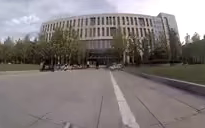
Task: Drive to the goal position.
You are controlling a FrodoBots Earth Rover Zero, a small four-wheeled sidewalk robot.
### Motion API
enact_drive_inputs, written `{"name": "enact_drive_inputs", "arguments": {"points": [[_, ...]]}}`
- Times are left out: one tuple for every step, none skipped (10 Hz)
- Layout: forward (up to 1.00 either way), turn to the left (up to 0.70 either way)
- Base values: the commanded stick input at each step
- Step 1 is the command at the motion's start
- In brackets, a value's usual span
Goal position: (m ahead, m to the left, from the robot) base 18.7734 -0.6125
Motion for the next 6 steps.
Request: {"name": "enact_drive_inputs", "arguments": {"points": [[1.00,0.00],[1.00,0.00],[1.00,0.00],[1.00,0.00],[1.00,0.00],[1.00,0.00]]}}
